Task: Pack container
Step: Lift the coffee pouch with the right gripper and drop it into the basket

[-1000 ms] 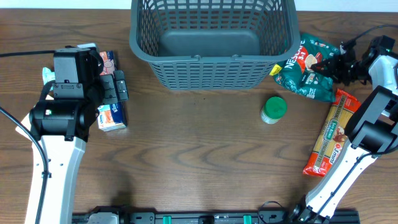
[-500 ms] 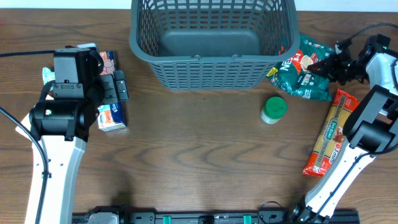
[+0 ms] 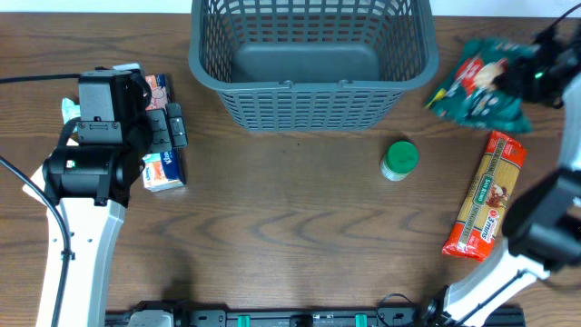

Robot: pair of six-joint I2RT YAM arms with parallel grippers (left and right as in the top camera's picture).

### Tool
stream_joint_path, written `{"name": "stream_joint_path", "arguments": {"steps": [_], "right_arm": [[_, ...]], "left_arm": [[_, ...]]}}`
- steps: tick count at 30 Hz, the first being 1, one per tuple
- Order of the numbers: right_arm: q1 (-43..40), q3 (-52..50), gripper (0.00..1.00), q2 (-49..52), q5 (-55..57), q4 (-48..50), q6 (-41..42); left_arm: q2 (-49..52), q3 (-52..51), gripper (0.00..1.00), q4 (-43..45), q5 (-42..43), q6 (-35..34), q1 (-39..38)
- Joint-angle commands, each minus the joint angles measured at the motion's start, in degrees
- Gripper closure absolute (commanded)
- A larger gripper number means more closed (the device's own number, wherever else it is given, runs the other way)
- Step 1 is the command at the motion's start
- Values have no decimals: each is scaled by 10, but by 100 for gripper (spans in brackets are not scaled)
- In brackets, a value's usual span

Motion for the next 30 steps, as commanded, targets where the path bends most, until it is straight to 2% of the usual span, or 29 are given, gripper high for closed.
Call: {"name": "stream_joint_path", "arguments": {"steps": [1, 7, 13, 20, 30], "right_arm": [[16, 15, 99, -116, -3, 38, 20], [71, 15, 99, -226, -3, 136, 21], [169, 15, 98, -258, -47, 253, -25], [297, 15, 99, -188, -50, 302, -69], [378, 15, 98, -21, -64, 261, -129]], "left_arm": [[0, 12, 1, -11, -5, 4, 2], [0, 12, 1, -24, -5, 10, 2], [0, 12, 1, -24, -5, 10, 2], [0, 12, 1, -24, -5, 10, 2], [0, 12, 2, -24, -5, 10, 2]]}}
